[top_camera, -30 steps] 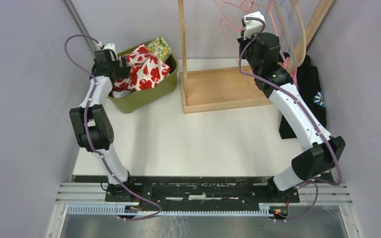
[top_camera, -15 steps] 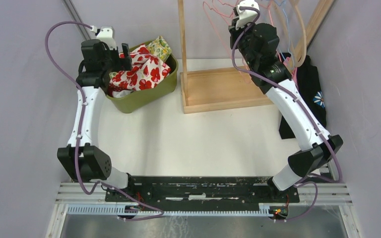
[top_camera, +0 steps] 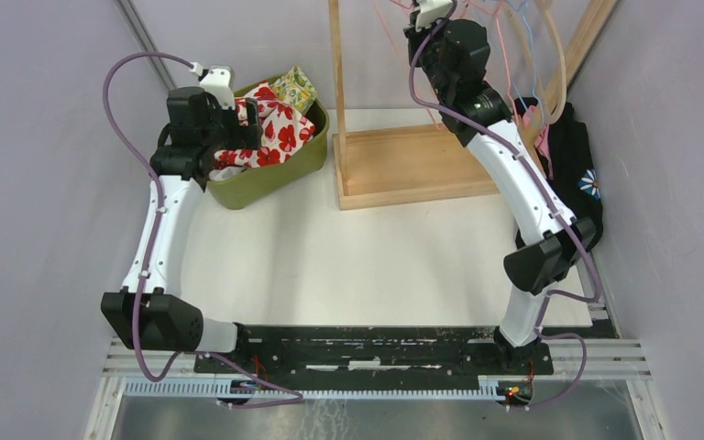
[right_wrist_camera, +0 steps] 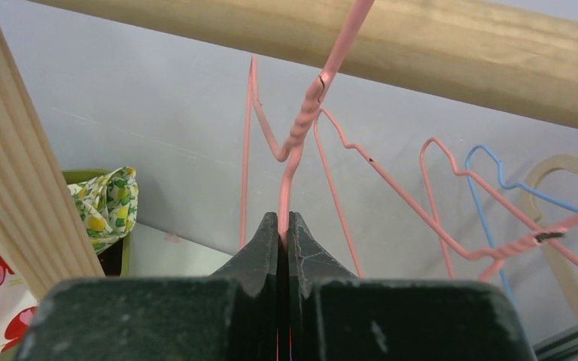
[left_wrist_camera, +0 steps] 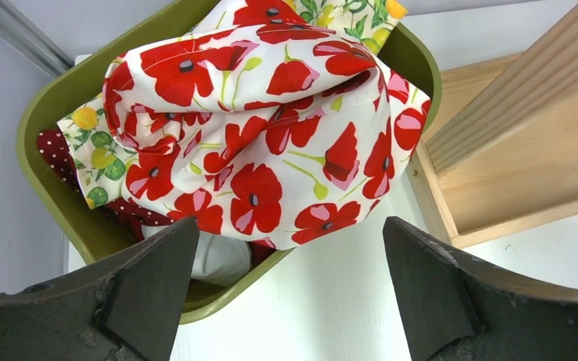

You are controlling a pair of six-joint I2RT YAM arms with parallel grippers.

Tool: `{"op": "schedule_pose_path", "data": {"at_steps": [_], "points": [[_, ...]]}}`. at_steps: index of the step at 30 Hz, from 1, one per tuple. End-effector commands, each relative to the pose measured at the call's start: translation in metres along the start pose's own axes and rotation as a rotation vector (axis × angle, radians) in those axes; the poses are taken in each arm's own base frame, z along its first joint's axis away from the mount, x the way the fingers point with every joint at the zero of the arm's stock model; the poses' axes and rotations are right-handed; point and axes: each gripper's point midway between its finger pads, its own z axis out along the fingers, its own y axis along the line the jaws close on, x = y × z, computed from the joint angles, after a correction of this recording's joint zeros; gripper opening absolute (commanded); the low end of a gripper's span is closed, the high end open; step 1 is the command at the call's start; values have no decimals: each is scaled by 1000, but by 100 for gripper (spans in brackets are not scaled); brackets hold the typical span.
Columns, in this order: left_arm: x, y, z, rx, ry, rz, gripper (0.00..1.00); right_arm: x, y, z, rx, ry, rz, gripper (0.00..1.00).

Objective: Remove the skirt from the hanger
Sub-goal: Place the hanger at the clothesline, then reset both arms

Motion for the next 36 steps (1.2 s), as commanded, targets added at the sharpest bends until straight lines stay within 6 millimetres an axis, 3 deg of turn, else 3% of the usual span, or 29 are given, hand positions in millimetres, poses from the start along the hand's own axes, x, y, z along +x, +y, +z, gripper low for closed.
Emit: {"op": "schedule_pose_path", "data": {"at_steps": [1,8,17,28,33,36], "points": [[-15,0,-19,-21,-49,12,99,-28,-4,9,35,-87,12,1],[-11,-6,-19,-2,-37,19,99,13,1,22,43,-18,-22,1],[4,-4,-12,-12,-2,22,99,50,6,18,43,62,-38,1],[6,-5,-4,-4,-15,1,99,31,-8,-5,60,39,-82,54],[5,-10,-2,18,-30,-6,99,11,-17,-21,68,6,-95,61],[7,-11,0,26,-31,-9,99,-8,-22,-34,68,-28,-93,71]]}}
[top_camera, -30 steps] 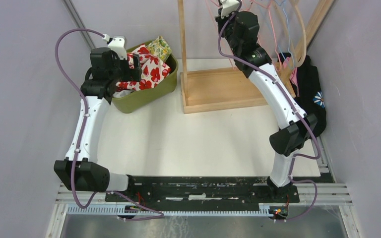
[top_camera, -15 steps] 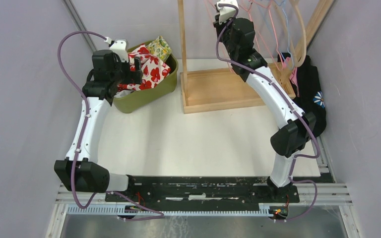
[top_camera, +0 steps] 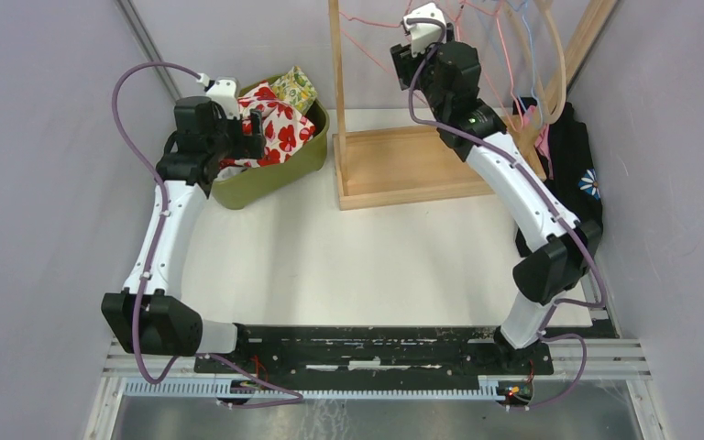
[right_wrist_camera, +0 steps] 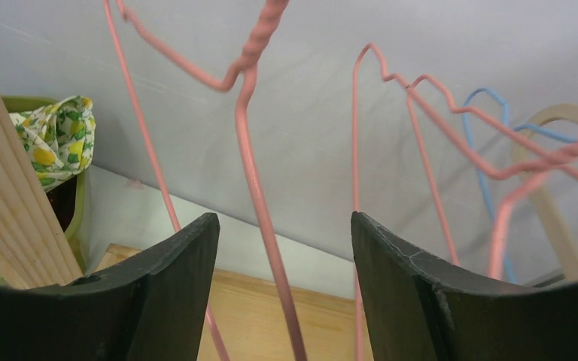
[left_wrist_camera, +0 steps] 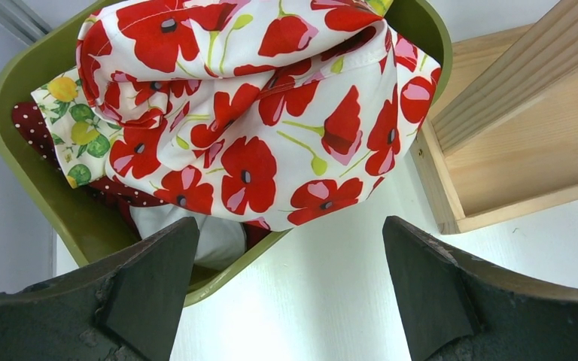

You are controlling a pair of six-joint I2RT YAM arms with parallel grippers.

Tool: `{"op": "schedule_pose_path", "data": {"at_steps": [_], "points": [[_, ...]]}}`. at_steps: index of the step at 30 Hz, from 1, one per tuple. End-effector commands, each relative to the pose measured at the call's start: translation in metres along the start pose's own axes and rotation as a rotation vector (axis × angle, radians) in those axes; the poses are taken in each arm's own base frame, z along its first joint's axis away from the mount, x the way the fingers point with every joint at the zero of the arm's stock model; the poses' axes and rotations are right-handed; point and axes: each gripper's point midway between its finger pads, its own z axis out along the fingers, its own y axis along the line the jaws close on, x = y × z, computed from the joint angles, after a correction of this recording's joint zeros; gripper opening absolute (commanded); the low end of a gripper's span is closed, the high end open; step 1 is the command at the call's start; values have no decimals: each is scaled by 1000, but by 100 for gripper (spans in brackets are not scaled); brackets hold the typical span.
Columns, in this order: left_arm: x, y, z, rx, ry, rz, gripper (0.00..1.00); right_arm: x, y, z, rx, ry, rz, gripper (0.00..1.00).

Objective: Remove the skirt from the hanger
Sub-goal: Reset both arms

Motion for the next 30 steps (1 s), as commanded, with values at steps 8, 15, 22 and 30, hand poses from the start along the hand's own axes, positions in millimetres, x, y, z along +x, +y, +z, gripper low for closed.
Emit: {"op": "schedule_pose_path", "data": {"at_steps": [8,15,22,30], "points": [[-6,-1,7,-12,-87,-43,99,-95,-50,-82,45,-202,22,80],[14,-1,17,-45,-61,-46,99,-52,-35,-108,-23,-91,80,81],[15,-3,22,-71,-57,-25,99,11,-13,-124,-75,65,107,82],[18,-3,23,-80,-47,-1,99,48,1,-127,-102,169,134,83]]}}
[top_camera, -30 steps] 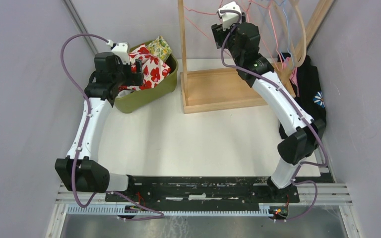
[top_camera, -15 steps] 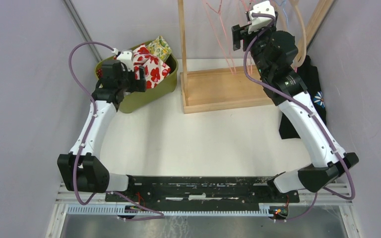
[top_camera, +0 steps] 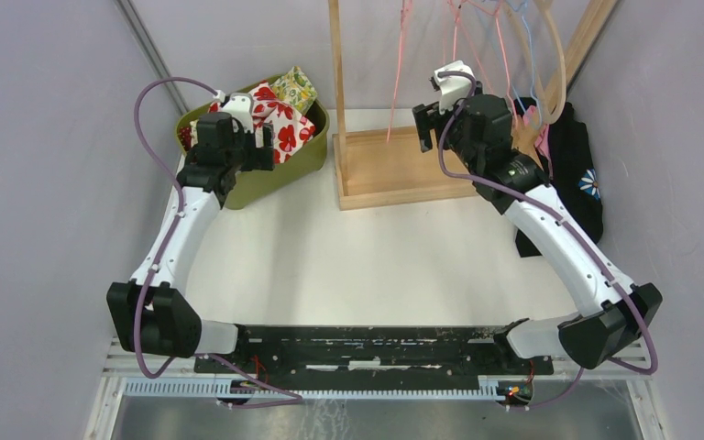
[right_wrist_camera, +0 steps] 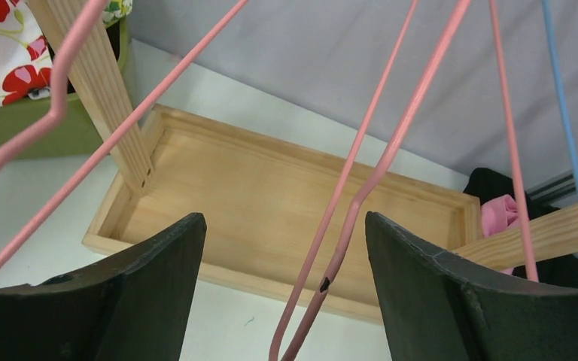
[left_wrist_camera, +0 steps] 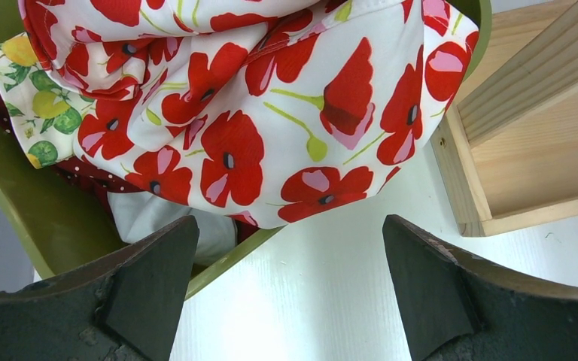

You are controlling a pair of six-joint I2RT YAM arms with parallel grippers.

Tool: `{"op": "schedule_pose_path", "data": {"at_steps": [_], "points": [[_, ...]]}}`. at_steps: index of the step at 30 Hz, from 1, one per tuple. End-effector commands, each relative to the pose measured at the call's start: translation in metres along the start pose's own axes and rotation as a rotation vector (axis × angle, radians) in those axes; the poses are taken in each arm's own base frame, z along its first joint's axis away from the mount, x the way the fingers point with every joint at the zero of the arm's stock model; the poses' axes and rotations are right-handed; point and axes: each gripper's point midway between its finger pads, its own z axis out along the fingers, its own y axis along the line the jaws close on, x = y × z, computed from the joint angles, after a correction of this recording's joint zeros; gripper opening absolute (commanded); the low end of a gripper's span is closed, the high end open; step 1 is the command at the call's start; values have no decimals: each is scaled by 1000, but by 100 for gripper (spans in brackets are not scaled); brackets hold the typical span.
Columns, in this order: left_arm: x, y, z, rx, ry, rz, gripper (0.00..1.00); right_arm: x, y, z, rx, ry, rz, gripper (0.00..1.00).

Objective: Remove the skirt from the hanger
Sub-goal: Reset both arms

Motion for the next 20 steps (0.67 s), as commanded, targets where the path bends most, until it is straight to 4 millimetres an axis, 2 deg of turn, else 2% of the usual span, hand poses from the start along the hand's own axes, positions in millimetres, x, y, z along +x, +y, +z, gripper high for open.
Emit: {"op": "schedule_pose_path", "data": {"at_steps": [1,9,20], "points": [[-19,2,-3,-20,-70,-4,99,-1,4,-6,-12,-13,54,84],[-7,0,2,-12,-50,-2,99,36,17,2,-33,67,87,87],[-11,0,1,-15,-44,-7,99,35,16,2,-35,66,82,88]]}}
